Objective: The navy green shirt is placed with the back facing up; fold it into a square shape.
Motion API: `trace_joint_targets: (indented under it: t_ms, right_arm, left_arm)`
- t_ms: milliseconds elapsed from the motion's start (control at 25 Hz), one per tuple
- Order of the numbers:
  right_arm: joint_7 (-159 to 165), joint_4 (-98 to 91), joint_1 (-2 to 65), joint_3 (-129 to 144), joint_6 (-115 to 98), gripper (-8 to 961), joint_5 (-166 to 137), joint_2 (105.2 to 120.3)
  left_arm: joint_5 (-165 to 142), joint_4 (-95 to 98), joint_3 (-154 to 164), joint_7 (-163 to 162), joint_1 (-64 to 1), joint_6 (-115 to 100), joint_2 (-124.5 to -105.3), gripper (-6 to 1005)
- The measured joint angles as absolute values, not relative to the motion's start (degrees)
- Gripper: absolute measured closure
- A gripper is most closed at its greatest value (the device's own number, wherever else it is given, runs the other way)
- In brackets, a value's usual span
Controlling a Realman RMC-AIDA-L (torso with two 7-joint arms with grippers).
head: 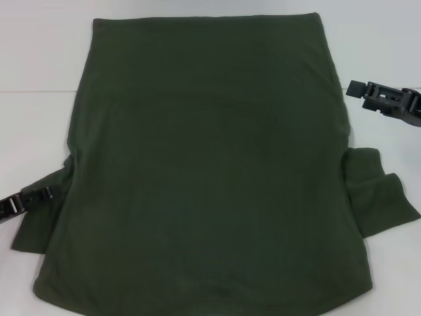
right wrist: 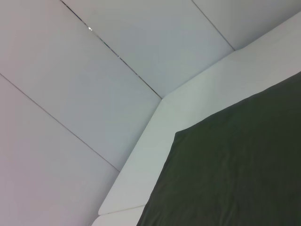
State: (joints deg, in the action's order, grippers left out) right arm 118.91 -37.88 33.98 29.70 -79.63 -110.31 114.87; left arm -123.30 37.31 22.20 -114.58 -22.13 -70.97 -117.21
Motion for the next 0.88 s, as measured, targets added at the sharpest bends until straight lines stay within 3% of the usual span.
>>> trace_joint_targets:
  t_ms: [80,320,760,880]
  right_arm:
    - [118.95,-37.88,33.93,29.59,-79.63,11,-110.30,114.87]
    - [119.28,-37.88,33.92,29.51,-79.63,11,-110.29,114.55]
    - [119.35,-37.88,33.92,29.45,-79.63,11,-110.09,114.42]
    - [119.36,-37.88,33.92,28.98,-79.63,11,-110.09,114.43]
  left_arm:
    - [-123.31,37.49,22.89,-115.66,-22.04,-70.33,-117.23,112]
    - [-124.80,38.52,23.38,-117.25,-21.86,-68.89,-117.45,293]
    - [-125.81,39.76,23.35,-117.44,-21.90,-68.72,-117.88,776]
    - [-125.79,40.31,23.35,-117.62,-21.87,-69.25,-117.89,857]
